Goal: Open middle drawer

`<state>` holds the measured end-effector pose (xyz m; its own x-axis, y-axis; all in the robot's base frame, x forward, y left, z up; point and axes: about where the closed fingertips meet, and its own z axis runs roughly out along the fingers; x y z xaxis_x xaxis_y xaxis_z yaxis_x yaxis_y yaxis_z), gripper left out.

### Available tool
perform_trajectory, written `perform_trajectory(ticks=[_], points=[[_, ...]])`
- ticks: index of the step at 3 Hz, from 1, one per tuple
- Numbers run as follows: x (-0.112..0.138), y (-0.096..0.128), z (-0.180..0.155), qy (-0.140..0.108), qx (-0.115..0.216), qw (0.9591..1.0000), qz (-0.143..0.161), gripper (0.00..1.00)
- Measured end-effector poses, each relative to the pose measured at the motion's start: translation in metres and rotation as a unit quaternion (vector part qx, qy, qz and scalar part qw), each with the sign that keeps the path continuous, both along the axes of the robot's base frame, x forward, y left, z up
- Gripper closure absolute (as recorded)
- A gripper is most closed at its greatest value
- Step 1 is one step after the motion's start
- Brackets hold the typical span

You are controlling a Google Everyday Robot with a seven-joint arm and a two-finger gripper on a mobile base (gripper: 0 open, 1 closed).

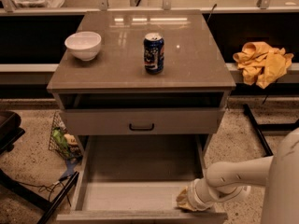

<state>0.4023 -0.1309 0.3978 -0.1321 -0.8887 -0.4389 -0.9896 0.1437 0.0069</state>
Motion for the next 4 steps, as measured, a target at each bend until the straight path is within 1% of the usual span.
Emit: perform_trajectory(ticks=[1, 2, 3, 4], points=[[0.0, 0.0, 0.003, 0.0, 0.0, 1.0, 0.0, 1.0], [-0.042, 0.001, 0.001, 0.053, 0.001, 0.9985, 0.017, 1.0], [-0.038, 0.001, 0.001, 0.053, 0.001, 0.9984, 0.017, 1.0], [-0.039, 0.002, 0.0, 0.054, 0.001, 0.9984, 0.018, 0.75]])
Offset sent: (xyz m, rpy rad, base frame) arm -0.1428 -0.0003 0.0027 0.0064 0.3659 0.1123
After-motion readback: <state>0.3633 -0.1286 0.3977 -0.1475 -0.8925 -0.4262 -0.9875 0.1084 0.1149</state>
